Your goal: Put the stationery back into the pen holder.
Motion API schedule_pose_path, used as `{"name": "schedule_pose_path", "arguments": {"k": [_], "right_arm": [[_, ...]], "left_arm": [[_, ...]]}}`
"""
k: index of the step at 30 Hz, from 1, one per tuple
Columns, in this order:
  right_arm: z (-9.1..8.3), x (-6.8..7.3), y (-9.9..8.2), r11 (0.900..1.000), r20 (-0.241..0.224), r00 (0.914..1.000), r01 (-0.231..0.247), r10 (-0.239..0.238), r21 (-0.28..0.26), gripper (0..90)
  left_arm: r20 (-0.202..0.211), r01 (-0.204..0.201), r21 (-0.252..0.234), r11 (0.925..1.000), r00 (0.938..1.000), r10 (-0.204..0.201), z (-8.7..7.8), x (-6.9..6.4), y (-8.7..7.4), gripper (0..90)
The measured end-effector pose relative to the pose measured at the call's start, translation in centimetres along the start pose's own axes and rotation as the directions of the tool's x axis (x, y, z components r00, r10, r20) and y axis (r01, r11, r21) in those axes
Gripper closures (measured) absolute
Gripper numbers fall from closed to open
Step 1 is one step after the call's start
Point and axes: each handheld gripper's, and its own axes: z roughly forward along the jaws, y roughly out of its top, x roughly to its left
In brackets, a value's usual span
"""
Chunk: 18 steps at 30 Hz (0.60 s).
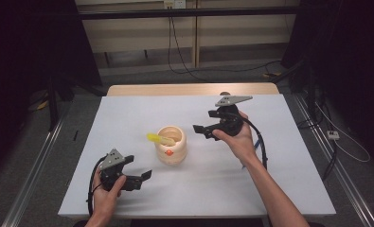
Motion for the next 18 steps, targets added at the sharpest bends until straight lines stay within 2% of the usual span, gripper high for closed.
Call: {"name": "schedule_pose_path", "arguments": {"k": [3,5,13,18], "right_arm": [[-1.0,-0.5,-0.7,0.9997,0.033,0.9995,-0.001,0.001,0.023,14.4],[-1.7,-0.9,-1.2,0.999,0.064,0.998,0.004,-0.007,0.045,13.6],[-3.2,-1.7,-3.6,0.9923,0.098,0.9951,-0.003,-0.009,0.123,18.1],[-4.0,-1.9,-5.7,0.9889,0.106,0.9942,-0.035,0.02,0.144,20.1]], "left_arm": [[-0.003,0.003,-0.003,1.0,1.0,-0.003,0.1,-0.1,0.0,6.8],[-0.003,0.001,-0.003,1.0,1.0,-0.001,0.1,-0.1,0.0,6.8],[-0.009,0.0,-0.002,1.0,1.0,0.0,0.1,0.0,0.0,6.8],[-0.005,0.002,-0.001,1.0,1.0,-0.002,0.1,-0.1,0.0,6.8]]}}
